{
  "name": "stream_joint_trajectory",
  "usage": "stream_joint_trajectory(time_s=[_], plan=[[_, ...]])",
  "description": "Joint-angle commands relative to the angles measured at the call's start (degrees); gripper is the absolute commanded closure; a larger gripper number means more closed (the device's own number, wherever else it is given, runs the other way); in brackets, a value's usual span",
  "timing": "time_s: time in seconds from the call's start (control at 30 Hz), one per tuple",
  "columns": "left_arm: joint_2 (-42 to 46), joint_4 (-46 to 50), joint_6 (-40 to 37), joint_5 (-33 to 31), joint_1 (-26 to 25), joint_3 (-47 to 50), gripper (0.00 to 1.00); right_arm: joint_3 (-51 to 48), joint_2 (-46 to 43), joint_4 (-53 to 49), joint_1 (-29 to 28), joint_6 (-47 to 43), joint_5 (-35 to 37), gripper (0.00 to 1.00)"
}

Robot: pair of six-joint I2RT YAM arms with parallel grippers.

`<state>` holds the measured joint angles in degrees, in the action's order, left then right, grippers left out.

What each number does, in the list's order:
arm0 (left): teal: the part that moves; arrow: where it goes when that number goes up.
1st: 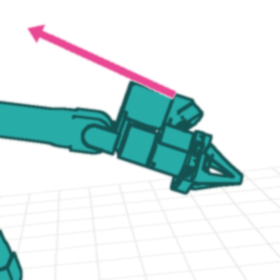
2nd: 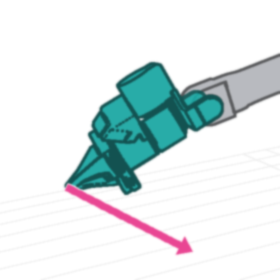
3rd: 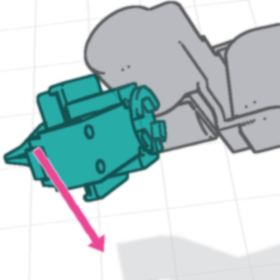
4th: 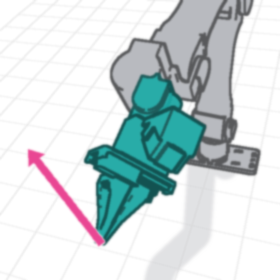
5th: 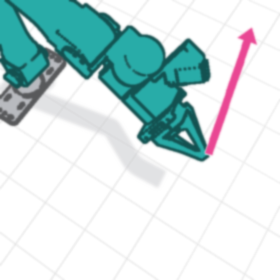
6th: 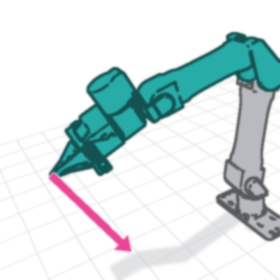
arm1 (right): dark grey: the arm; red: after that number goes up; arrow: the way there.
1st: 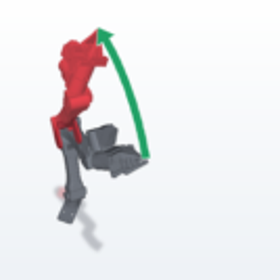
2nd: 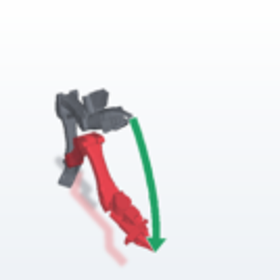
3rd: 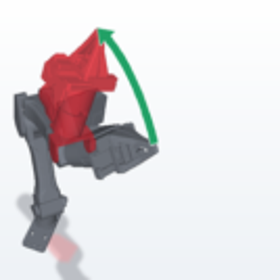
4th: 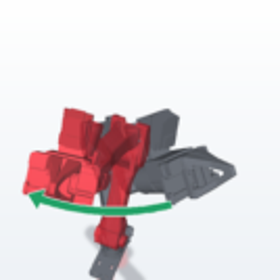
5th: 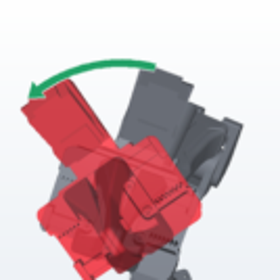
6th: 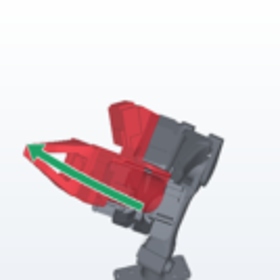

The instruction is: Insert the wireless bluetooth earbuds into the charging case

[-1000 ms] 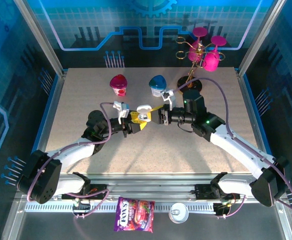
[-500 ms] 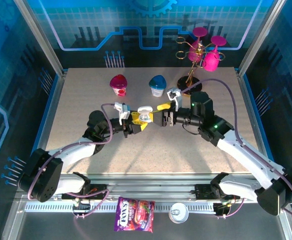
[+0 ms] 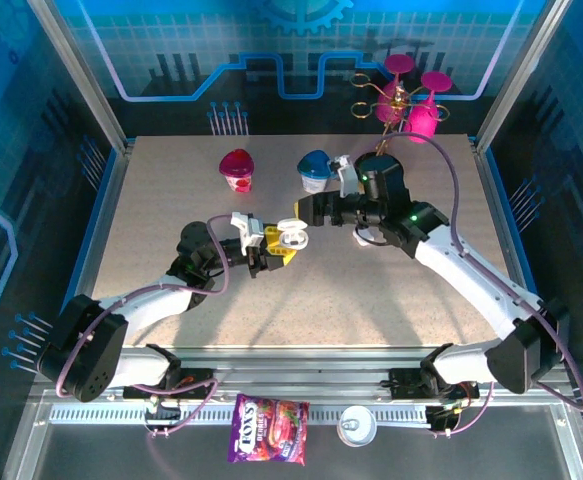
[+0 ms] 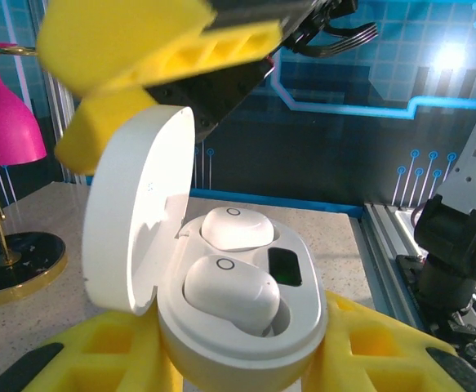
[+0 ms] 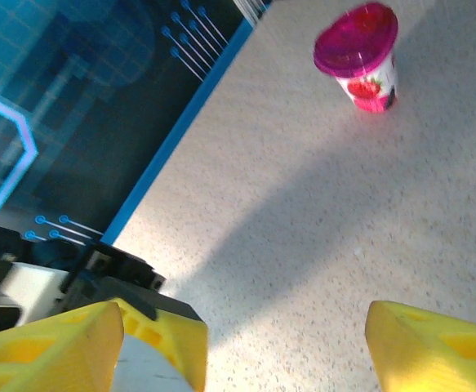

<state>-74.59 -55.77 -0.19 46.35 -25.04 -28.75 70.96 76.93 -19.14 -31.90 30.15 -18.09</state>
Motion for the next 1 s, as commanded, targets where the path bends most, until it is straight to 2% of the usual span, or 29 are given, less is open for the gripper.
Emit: stream_joint_trajectory(time_s=[0.0, 0.27, 0.43, 0.63, 0.8, 0.93, 0.97], plan=[[-0.2, -0.7, -1.4, 0.4, -0.4, 0.2, 0.7, 1.3, 0.3, -4.7, 0.3, 0.4, -1.4, 0.22], [-2.3, -3.4, 2.8, -0.9, -0.4, -1.2, 0.7, -6.2, -6.1, -1.7, 0.8, 1.5, -4.6, 0.2], [-3.1, -5.3, 3.7, -0.7, -0.5, -1.5, 0.7, -11.2, -7.8, 6.1, 3.5, 10.5, -11.1, 0.21], [-2.9, -7.0, 3.1, -2.1, -1.0, -1.3, 0.7, -18.0, -6.2, 21.3, 5.1, 26.3, -21.0, 0.22], [-3.2, -7.7, 2.0, -3.7, -1.2, -1.1, 0.7, -23.9, -4.5, 34.0, 5.0, 36.5, -24.6, 0.35], [-3.5, -7.7, 1.6, -4.4, -1.2, -1.3, 0.7, -26.6, -3.1, 41.7, 4.5, 41.4, -25.6, 0.44], [-3.7, -7.7, 1.6, -4.4, -1.3, -1.4, 0.7, -27.1, -2.8, 43.1, 4.5, 42.2, -25.6, 0.49]])
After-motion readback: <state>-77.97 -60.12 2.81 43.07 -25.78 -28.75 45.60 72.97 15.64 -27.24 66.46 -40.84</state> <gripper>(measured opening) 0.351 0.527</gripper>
